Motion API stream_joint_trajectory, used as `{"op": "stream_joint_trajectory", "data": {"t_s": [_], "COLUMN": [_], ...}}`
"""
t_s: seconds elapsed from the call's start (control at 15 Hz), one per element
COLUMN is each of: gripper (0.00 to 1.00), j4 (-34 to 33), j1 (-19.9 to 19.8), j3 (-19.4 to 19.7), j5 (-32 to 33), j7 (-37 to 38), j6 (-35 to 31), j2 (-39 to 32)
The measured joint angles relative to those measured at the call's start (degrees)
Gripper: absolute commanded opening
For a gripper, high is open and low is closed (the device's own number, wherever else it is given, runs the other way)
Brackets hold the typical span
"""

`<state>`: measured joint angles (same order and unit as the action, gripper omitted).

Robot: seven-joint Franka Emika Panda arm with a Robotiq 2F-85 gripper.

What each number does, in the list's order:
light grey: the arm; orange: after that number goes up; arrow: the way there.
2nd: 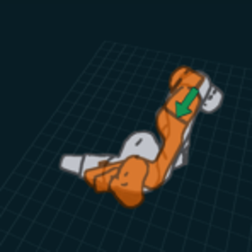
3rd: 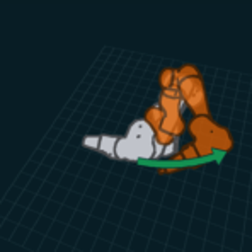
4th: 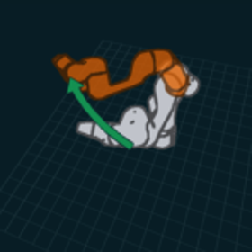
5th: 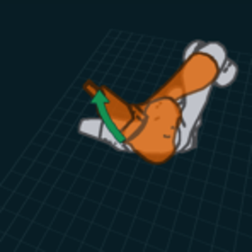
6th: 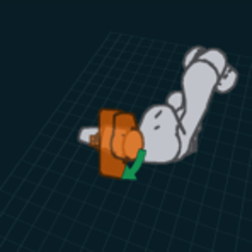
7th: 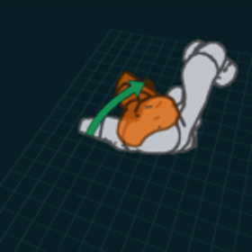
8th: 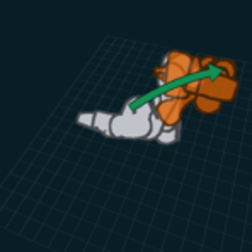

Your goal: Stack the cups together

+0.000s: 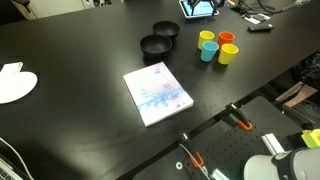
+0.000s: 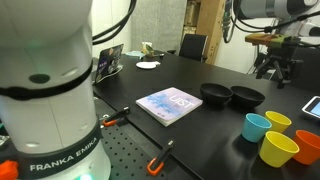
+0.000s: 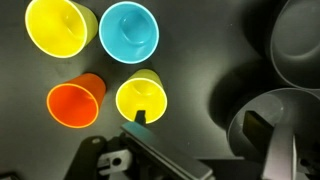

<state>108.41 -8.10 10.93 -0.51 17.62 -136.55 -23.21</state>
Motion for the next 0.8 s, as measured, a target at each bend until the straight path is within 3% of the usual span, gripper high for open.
{"op": "stream_joint_trajectory", "data": {"t_s": [0.8], "gripper": [1.00], "j4": [-14.65], "j1": [-0.44], "j3": [1.39], "j5": [-1.50], "j7": [3.96], "j6": [1.22], "j2": [-18.05]}}
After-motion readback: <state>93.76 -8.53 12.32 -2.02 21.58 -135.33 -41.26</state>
